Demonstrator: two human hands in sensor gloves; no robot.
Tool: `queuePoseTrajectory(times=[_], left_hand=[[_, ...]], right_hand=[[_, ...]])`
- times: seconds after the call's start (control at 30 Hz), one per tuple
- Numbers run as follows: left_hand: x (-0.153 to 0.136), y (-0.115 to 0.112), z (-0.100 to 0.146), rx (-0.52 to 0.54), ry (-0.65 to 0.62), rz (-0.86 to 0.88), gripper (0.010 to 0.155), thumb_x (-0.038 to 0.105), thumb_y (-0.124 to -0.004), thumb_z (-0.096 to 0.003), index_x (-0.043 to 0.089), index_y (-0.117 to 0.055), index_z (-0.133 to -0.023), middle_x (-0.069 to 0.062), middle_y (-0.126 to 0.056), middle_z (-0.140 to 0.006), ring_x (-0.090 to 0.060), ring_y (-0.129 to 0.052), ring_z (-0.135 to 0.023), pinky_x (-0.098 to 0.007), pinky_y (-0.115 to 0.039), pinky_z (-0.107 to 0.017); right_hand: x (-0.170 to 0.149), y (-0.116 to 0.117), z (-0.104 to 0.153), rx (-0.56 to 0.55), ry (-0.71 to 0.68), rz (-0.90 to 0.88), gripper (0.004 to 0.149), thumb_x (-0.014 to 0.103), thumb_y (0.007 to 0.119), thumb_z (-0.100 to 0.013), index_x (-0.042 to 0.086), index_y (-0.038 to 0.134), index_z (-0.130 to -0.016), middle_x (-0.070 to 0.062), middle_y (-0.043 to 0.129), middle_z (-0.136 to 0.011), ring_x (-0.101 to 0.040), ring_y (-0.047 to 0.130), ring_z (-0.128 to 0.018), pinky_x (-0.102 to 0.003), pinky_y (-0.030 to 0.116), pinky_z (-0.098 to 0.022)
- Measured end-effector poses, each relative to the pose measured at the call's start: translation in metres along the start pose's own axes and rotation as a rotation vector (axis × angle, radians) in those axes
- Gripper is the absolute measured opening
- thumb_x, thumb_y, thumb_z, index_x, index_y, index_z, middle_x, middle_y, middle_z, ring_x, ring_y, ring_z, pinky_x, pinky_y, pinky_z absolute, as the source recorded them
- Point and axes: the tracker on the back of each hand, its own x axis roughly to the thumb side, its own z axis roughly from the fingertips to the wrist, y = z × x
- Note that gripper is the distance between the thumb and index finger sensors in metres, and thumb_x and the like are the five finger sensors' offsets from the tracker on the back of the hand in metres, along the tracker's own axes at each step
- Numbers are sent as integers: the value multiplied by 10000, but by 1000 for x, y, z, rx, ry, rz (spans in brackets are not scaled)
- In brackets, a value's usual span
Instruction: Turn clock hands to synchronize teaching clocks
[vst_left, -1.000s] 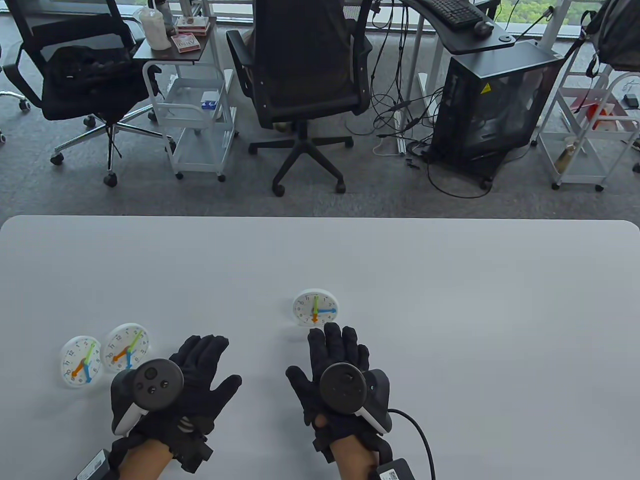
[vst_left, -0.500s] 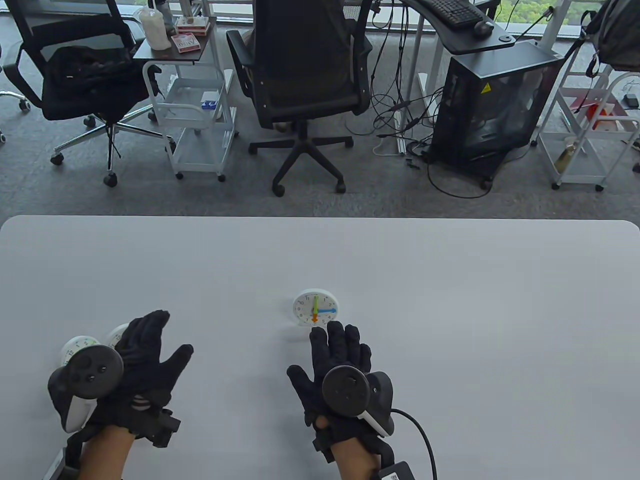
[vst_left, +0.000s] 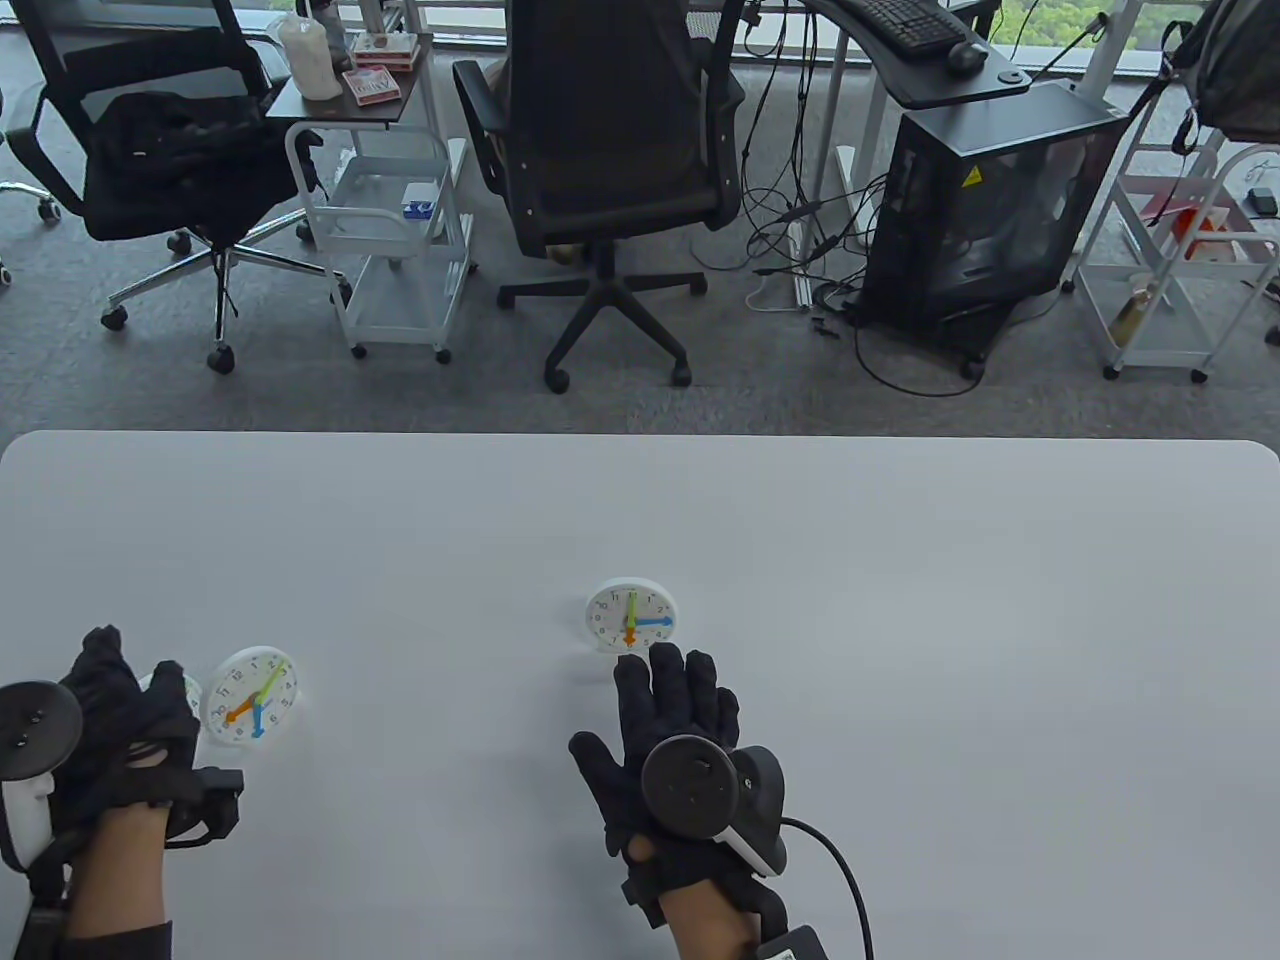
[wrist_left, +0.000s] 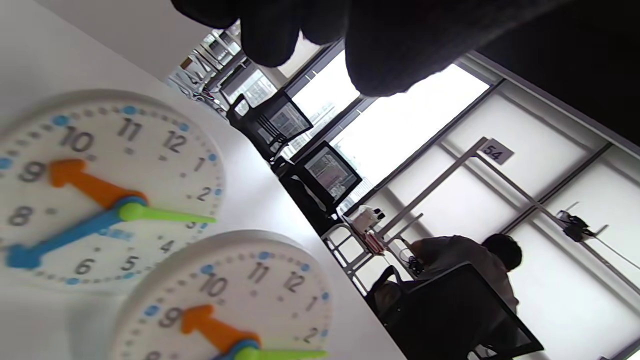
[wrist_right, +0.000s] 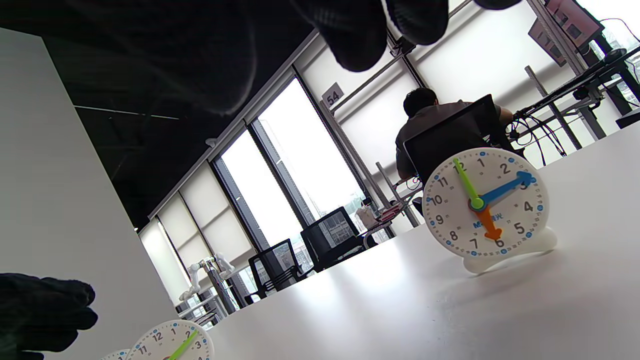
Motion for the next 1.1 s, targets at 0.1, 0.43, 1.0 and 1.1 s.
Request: queuePoseTrajectory(times=[0.1,0.43,1.0,1.1], left_hand=[[-9,2,-5,3,49,20,685,324,-811,-514,114,-492,-1083,-238,-592,-1148,-582,-500,-1019,-725,-401,-641],[-38,-20,-16,-109,208,-78,688,341,-850,-508,109,-535,-1073,-240,-654,-1121,-575,-582,-991,-721,-428,-638],[-3,0,-7,106,-45,-100,538,329,-810,-522,197,-654,-1020,-135,-888,-931,-465,-864,-810,-700,-518,-630],[14,6,4,163,-159,-124,545,336,-808,-523,221,-651,-1032,-122,-889,-932,-455,-864,-815,-698,-517,-635]], right_hand=[[-2,-1,0,-3,9,-11,812,508,734,-520,-65,527,-1058,-355,390,-1076,-677,330,-928,-767,318,-565],[-3,-3,1,-19,13,-32,808,504,734,-522,-69,532,-1054,-357,399,-1073,-679,341,-924,-768,321,-563],[-1,-5,0,-28,1,-42,804,508,733,-522,-63,538,-1054,-349,412,-1076,-674,356,-929,-768,326,-566],[2,-4,0,-29,-8,-35,804,510,731,-522,-62,539,-1054,-347,413,-1077,-673,354,-931,-768,324,-567]])
